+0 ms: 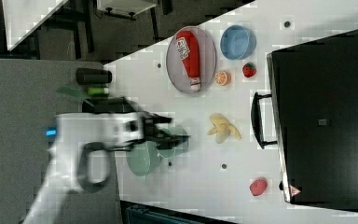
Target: Pick Banana and place it in mug.
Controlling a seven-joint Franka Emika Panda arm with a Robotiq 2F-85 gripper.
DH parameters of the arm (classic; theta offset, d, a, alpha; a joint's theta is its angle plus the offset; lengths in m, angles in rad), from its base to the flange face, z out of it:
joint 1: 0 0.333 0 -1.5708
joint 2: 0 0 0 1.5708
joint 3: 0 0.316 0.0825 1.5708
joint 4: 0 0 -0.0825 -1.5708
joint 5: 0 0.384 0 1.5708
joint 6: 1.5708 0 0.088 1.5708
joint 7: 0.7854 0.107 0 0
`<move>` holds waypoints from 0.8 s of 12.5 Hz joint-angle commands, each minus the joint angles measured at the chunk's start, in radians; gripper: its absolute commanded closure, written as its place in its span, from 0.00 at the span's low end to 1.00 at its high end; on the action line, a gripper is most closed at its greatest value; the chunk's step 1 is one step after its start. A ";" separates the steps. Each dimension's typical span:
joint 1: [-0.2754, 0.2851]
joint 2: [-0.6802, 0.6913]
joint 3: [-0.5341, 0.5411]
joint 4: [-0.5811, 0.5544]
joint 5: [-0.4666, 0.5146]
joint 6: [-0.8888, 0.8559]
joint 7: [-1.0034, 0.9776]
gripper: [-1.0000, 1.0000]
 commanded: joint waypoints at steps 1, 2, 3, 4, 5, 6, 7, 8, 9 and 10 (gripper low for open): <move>0.004 0.066 -0.004 -0.077 -0.013 0.133 -0.269 0.00; 0.004 0.110 -0.004 -0.083 -0.015 0.185 -0.355 0.00; 0.004 0.153 -0.003 -0.086 -0.015 0.230 -0.443 0.00; 0.005 0.195 -0.003 -0.086 -0.015 0.279 -0.515 0.00; 0.004 0.235 -0.003 -0.086 -0.015 0.331 -0.556 0.00; 0.004 0.271 -0.003 -0.086 -0.015 0.382 -0.564 0.00; 0.005 0.301 -0.003 -0.089 -0.015 0.419 -0.564 0.00; 0.006 0.324 -0.001 -0.093 -0.015 0.433 -0.563 0.00; 0.006 0.341 -0.001 -0.097 -0.015 0.440 -0.564 0.00; 0.006 0.356 -0.002 -0.099 -0.015 0.451 -0.563 0.00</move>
